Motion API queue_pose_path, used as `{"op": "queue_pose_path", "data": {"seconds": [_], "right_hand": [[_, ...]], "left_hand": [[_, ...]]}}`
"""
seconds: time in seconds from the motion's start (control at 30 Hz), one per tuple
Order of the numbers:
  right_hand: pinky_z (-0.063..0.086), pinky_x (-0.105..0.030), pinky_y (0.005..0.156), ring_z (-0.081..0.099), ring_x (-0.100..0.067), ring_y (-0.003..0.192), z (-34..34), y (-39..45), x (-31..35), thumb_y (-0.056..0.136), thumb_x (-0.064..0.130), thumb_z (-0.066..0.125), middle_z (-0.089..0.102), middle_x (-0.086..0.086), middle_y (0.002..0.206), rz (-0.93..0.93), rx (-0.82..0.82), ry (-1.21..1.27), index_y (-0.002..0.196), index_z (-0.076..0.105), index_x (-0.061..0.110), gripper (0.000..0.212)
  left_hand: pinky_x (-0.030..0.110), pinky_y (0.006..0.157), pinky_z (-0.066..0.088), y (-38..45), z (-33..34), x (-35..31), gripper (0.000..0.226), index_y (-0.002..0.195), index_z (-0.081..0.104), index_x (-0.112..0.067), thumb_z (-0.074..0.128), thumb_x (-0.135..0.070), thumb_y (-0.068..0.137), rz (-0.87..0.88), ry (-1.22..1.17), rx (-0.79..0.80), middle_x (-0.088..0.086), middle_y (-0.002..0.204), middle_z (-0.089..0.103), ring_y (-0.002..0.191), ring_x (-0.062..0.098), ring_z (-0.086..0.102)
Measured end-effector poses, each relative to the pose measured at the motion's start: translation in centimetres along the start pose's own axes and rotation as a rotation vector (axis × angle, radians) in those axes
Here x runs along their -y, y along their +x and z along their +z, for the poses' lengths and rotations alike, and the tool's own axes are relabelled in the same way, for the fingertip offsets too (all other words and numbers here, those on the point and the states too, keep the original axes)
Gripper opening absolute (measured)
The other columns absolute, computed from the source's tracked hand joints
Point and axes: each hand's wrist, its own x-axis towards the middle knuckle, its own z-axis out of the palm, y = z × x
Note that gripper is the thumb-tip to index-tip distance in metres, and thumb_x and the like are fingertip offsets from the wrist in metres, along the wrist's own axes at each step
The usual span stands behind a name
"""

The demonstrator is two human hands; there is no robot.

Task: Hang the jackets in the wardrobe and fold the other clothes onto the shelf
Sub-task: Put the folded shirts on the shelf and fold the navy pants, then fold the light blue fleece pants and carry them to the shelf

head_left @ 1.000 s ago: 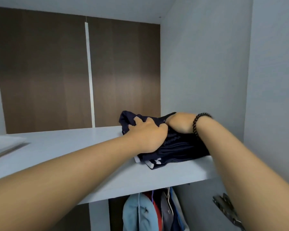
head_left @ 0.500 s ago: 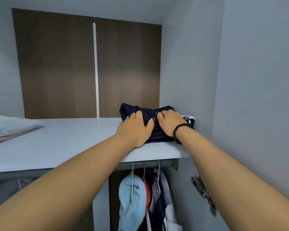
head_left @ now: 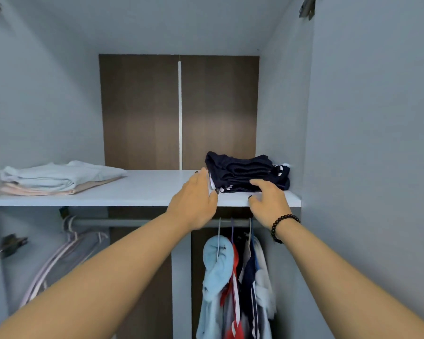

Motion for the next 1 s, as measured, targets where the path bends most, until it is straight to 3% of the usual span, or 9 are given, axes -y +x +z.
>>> {"op": "queue_pose_path", "data": {"seconds": [0.17,0.3,0.5,0.6,0.67,0.73,0.83,0.93,1.0], "right_hand": [[0.031,-0.025,0.107,0.041,-0.017,0.131,-0.7,-6.5,2.4,0.091,0.014,0.054,0.045,-0.003,0.142,-0.072,0.053,-0.032,0.136,0.048,0.015,0.046],[0.033,-0.019,0.101,0.045,-0.013,0.126,-1.3,-12.4,5.5,0.089,0.011,0.055,0.050,0.000,0.137,-0.099,0.110,0.018,0.131,0.053,0.017,0.042],[0.026,-0.014,0.102,0.044,-0.007,0.125,-2.9,-21.7,11.7,0.088,0.012,0.055,0.051,0.006,0.134,-0.210,0.171,0.067,0.127,0.055,0.021,0.040],[0.025,-0.013,0.101,0.040,-0.002,0.125,-3.5,-25.8,13.8,0.090,0.017,0.055,0.048,0.010,0.137,-0.215,0.224,0.111,0.129,0.052,0.026,0.040],[0.025,-0.012,0.100,0.039,0.000,0.124,-3.7,-28.4,14.7,0.090,0.021,0.056,0.047,0.012,0.137,-0.209,0.261,0.121,0.129,0.051,0.028,0.039],[0.026,-0.014,0.100,0.039,-0.001,0.125,-4.0,-30.7,15.3,0.091,0.024,0.056,0.046,0.013,0.138,-0.189,0.304,0.124,0.129,0.050,0.029,0.039],[0.028,-0.013,0.098,0.040,0.002,0.120,-4.5,-33.9,16.1,0.092,0.024,0.056,0.046,0.013,0.137,-0.178,0.377,0.156,0.129,0.051,0.029,0.038],[0.027,-0.009,0.093,0.040,0.003,0.115,-4.9,-37.0,16.5,0.092,0.023,0.056,0.047,0.014,0.136,-0.211,0.446,0.195,0.128,0.052,0.029,0.037],[0.027,-0.010,0.094,0.042,0.001,0.120,-5.0,-39.1,16.5,0.092,0.024,0.056,0.048,0.015,0.135,-0.228,0.502,0.209,0.128,0.053,0.029,0.037]], "left_hand": [[0.036,0.113,0.029,-5.5,-3.0,0.5,0.066,0.156,0.008,-0.015,0.037,-0.040,0.102,-0.012,0.095,0.036,0.006,0.160,0.021,0.145,0.022,0.025],[0.037,0.105,0.040,-12.5,-5.5,0.4,0.070,0.156,0.007,-0.017,0.042,-0.040,0.100,-0.084,0.078,0.005,0.006,0.156,0.032,0.138,0.023,0.038],[0.034,0.104,0.043,-24.6,-9.8,-0.3,0.072,0.155,0.006,-0.021,0.046,-0.037,0.098,-0.207,0.013,0.027,0.001,0.154,0.035,0.128,0.019,0.049],[0.029,0.104,0.039,-30.0,-12.0,-1.0,0.069,0.154,0.010,-0.025,0.048,-0.035,0.097,-0.282,-0.056,0.002,-0.008,0.153,0.035,0.118,0.015,0.056],[0.029,0.103,0.040,-33.2,-13.2,-1.4,0.065,0.153,0.015,-0.026,0.049,-0.033,0.098,-0.344,-0.083,-0.002,-0.010,0.152,0.037,0.111,0.022,0.060],[0.031,0.105,0.039,-36.1,-14.3,-1.9,0.059,0.150,0.022,-0.024,0.049,-0.028,0.098,-0.387,-0.086,-0.005,-0.009,0.151,0.038,0.116,0.028,0.057],[0.028,0.110,0.034,-40.2,-15.9,-3.0,0.052,0.147,0.031,-0.023,0.047,-0.021,0.098,-0.448,-0.083,-0.034,-0.005,0.149,0.042,0.127,0.018,0.050],[0.009,0.099,0.032,-44.3,-17.0,-4.5,0.049,0.145,0.036,-0.022,0.047,-0.019,0.098,-0.498,-0.033,-0.063,0.000,0.140,0.051,0.117,0.010,0.050],[0.012,0.097,0.029,-47.2,-17.7,-5.6,0.048,0.145,0.036,-0.024,0.048,-0.021,0.098,-0.536,-0.023,-0.071,-0.003,0.142,0.047,0.121,0.009,0.047]]}}
